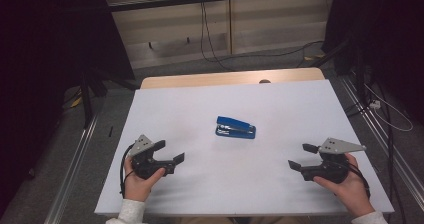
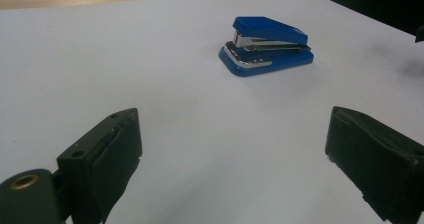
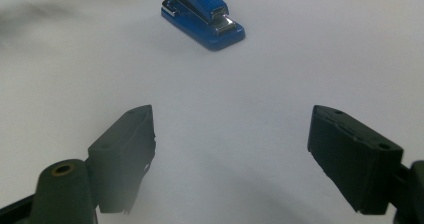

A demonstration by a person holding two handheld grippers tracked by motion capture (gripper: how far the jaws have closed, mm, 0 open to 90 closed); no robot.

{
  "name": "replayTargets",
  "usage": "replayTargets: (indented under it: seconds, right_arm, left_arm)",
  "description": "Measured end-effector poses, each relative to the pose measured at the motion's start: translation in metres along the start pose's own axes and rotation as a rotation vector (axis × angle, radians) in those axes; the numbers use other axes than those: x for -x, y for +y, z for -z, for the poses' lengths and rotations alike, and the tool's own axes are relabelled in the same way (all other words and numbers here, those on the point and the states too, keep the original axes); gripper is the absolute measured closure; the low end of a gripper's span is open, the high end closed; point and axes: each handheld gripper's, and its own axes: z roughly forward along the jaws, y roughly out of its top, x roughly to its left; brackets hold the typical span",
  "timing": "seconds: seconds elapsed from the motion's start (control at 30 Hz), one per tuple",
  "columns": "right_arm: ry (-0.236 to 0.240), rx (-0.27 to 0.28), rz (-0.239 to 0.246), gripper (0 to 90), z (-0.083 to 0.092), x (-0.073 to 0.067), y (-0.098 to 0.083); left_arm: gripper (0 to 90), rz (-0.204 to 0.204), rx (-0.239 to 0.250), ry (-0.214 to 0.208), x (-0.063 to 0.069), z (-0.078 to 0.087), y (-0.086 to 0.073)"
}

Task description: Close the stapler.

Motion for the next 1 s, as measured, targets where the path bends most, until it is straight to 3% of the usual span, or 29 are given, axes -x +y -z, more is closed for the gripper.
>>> replayTargets:
  seconds: [0.63,0.83,1.0]
  right_arm:
    - [0.018,-0.006,-0.005,17.5,0.002,-0.002,-0.006]
    - [0.024,-0.011,0.000,17.4,0.000,-0.003,-0.006]
    - [0.027,-0.011,0.001,17.3,-0.002,-0.003,-0.005]
  left_arm:
    - [7.8,0.003,-0.002,0.042,-0.012,0.027,-0.014]
    - [7.5,0.025,0.010,0.054,-0.016,0.031,-0.019]
    - [7.2,0.018,0.007,0.053,-0.016,0.033,-0.019]
